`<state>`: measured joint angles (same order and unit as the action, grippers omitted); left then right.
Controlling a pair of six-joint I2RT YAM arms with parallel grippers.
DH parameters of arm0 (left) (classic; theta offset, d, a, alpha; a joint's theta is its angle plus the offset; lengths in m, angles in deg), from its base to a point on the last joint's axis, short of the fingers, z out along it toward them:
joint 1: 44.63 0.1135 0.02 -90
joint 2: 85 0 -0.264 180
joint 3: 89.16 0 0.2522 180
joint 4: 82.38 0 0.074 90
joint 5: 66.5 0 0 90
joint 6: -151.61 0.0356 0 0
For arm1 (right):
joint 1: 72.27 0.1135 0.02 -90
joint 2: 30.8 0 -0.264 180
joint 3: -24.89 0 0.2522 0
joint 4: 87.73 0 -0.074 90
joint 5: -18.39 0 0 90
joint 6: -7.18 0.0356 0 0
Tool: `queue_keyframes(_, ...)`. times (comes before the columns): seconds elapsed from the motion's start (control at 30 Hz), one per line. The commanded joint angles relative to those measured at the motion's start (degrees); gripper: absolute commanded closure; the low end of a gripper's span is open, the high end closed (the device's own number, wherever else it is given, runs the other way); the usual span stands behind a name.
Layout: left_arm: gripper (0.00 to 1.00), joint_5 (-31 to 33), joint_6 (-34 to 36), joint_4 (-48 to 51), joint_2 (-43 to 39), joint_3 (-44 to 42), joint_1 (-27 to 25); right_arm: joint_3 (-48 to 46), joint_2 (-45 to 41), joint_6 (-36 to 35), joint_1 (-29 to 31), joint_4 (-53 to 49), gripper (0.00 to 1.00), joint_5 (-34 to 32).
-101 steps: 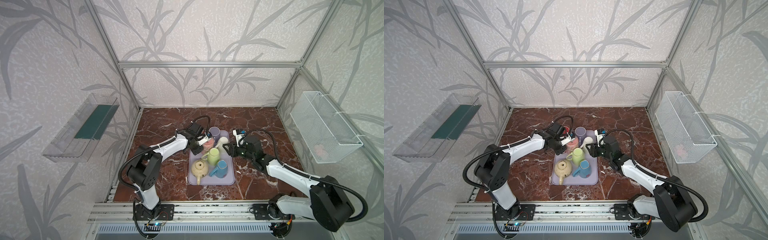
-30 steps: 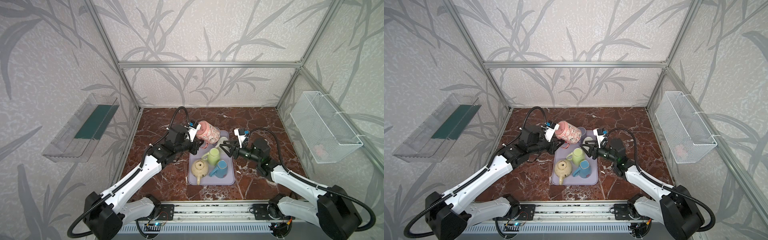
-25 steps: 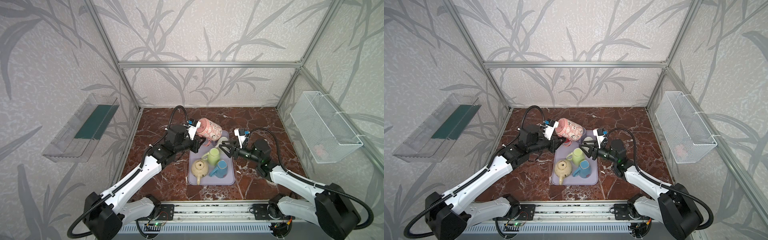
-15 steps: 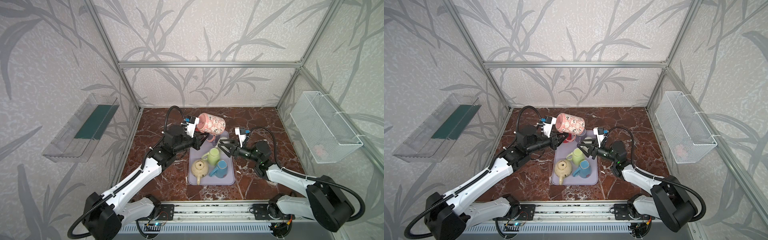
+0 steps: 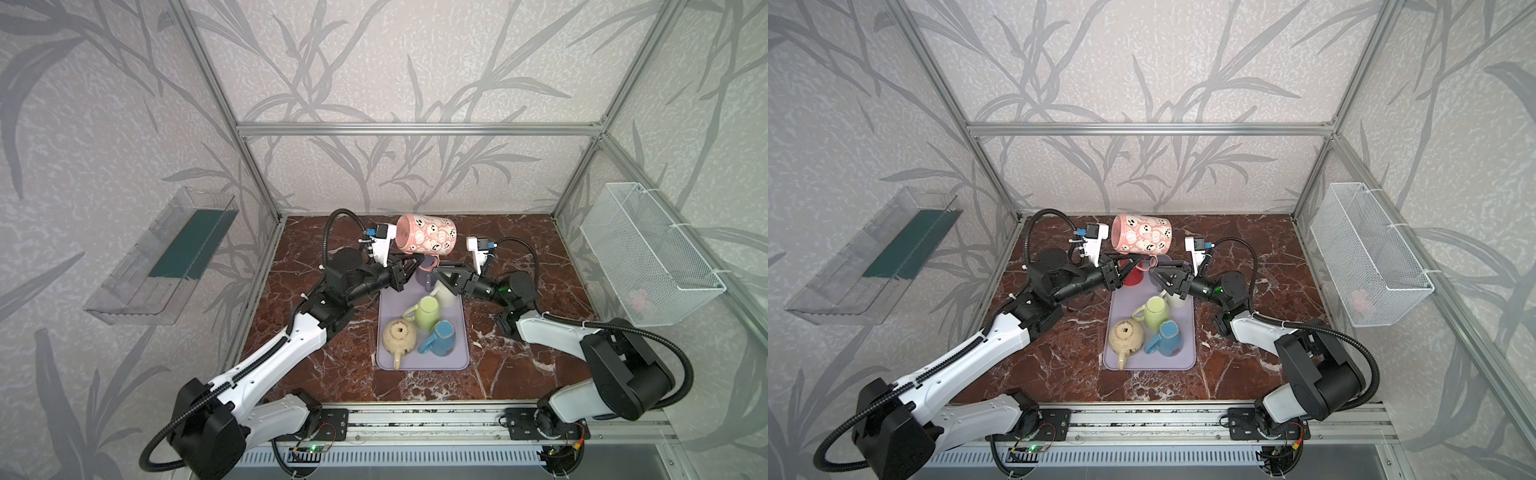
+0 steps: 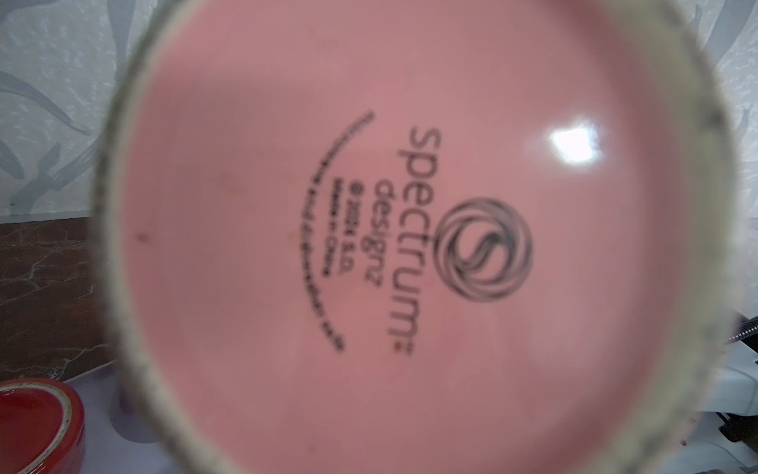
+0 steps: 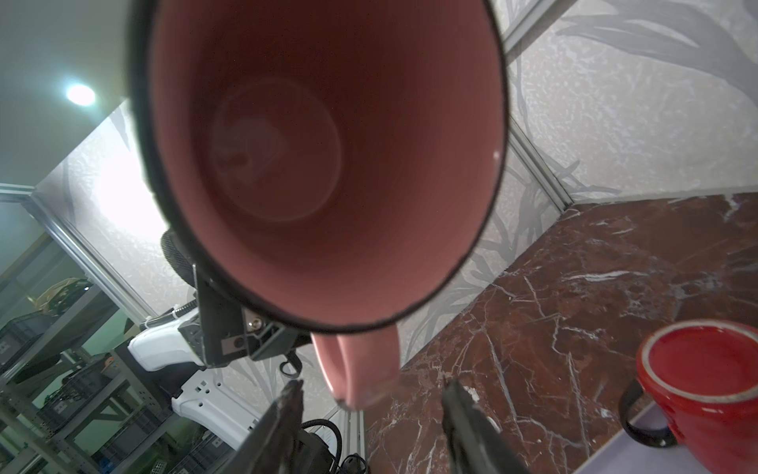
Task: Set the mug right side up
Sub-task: 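Lift the pink ghost mug sideways while the right gripper grasps its handle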
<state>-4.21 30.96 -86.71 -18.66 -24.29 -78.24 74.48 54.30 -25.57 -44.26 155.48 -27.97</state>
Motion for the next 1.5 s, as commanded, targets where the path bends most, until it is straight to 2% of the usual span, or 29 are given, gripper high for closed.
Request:
queue_keyframes(0.0,1.0,-1.4,-1.3,-11.8,-0.6,0.8,-0.1,3.2,1.1,1.8,-0.2,3.6,0.47,1.2)
queue_keyframes(0.37,1.0,-2.6,-3.5,-17.6,1.4,-1.5,-0.1,8.5,3.4,3.4,-0.1,3.6,0.59,0.7)
queue_keyframes(0.8,1.0,-3.2,-5.7,-22.4,3.8,-4.3,-0.2,9.8,4.2,4.4,-0.9,3.6,1.0,-0.5)
queue_keyframes(1.1,1.0,-2.9,-6.1,-24.7,6.4,-5.6,-0.1,9.3,4.3,4.4,-1.3,3.6,1.0,-0.9)
queue_keyframes(1.2,0.93,-1.4,-5.9,-25.0,6.9,-6.9,-0.1,8.0,4.0,4.4,-2.2,3.6,1.0,-1.2)
queue_keyframes(1.47,0.7,-2.4,-7.4,-27.0,9.9,-9.7,-0.1,3.2,2.8,4.0,-3.8,3.6,1.0,-1.2)
